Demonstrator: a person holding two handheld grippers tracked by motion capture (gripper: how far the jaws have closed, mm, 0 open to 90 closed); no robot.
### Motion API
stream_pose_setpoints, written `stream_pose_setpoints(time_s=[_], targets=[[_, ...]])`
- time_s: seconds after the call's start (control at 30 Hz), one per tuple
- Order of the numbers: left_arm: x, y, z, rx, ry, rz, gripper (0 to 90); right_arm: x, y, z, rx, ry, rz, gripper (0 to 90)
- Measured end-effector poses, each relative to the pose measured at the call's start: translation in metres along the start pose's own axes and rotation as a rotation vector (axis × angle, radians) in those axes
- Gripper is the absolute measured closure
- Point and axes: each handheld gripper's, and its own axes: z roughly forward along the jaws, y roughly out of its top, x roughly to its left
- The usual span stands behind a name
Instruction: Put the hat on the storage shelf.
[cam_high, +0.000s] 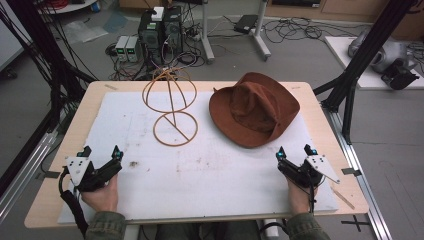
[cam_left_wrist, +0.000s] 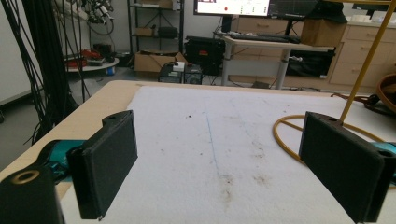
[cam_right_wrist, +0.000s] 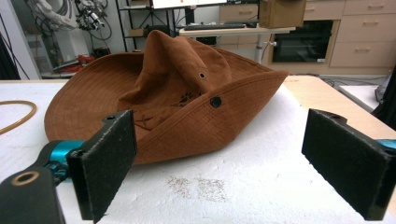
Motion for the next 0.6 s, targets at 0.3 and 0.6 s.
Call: stream_pose_setpoints(time_s=[0.3,0.6], targets=[[0.0002,-0.0001,0.0002,-0.002,0.0,-0.002,11.7,0.0,-0.0002,-0.0001,-0.003,0.002,0.002,9.5],[0.0006,-0.0002,0.0005,0.0,0.0,-0.002,11.7,-0.0017,-0.0001,0.0002,-0.004,0.002,0.009,9.5]])
